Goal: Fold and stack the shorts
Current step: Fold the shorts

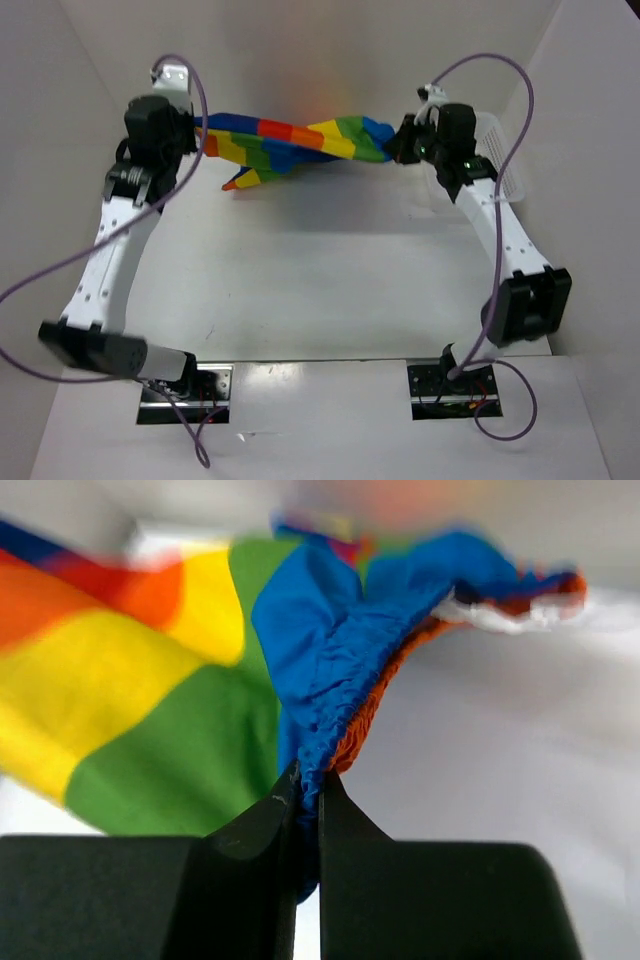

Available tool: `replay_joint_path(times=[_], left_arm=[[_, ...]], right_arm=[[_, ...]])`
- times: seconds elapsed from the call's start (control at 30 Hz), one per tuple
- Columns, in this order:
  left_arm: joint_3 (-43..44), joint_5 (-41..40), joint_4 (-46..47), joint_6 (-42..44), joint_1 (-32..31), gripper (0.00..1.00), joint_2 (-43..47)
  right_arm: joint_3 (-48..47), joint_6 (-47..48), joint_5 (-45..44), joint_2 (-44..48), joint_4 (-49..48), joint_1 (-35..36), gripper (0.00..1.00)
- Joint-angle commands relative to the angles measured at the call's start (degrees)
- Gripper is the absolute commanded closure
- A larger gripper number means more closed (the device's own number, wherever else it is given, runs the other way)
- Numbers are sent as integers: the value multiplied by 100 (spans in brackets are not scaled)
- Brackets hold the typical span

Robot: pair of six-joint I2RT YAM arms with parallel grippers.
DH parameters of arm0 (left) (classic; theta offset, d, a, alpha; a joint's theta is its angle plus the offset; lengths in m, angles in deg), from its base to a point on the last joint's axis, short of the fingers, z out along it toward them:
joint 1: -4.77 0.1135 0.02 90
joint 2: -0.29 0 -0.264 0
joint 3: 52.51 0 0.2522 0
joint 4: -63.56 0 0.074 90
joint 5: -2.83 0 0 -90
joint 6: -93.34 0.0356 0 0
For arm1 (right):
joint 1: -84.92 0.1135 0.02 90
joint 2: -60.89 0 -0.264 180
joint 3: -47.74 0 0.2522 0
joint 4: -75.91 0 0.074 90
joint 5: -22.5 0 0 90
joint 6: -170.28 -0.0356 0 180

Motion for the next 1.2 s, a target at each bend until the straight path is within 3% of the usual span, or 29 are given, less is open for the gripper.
replay_joint_path(times=[0.0, 0.1, 0.27, 0.33, 0.47, 0.63, 0.77, 0.87, 0.97, 1.0, 1.1, 1.13, 1.17], left_arm=[[-1474, -229, -638, 30, -545, 100, 611], [-2282, -169, -1400, 30, -844, 100, 1139], [-2848, 156, -2455, 30, -1346, 100, 2069], [-2989, 698, -3287, 30, -1539, 100, 2299], [-3226, 1300, -4276, 30, -1593, 100, 2721], [-3174, 1317, -4146, 30, -1593, 100, 2783], [-2737, 977, -3086, 30, -1593, 100, 2521], [-2157, 389, -1986, 30, -1541, 100, 1854], [-1296, 386, -1482, 30, -1216, 100, 748], [-501, 438, -1482, 30, -1163, 100, 74], [594, 553, -1430, 30, -1083, 100, -1090], [1136, 605, -1430, 30, -1083, 100, -1319], [1351, 666, -1430, 30, -1083, 100, -1721]], right_arm=[[1404, 1016, 111, 601, 859, 10, 100], [2363, 1614, 216, 1260, 1272, 160, 100], [3312, 2754, 269, 1999, 2158, 160, 100], [3315, 2864, 278, 2210, 2249, 160, 100], [2946, 3899, 892, 2211, 3371, 423, 100], [2709, 4244, 788, 2158, 3874, 538, 100], [2357, 3990, 788, 2027, 4050, 538, 100], [2006, 3367, 911, 1974, 3875, 538, 100], [1943, 2637, 911, 1921, 3445, 538, 99], [1943, 2418, 911, 1860, 3392, 477, 94], [2355, 2136, 1147, 1807, 3251, 161, 43], [2478, 2134, 1148, 1807, 3181, -57, 37], [2645, 2134, 1148, 1754, 3180, -164, 22]])
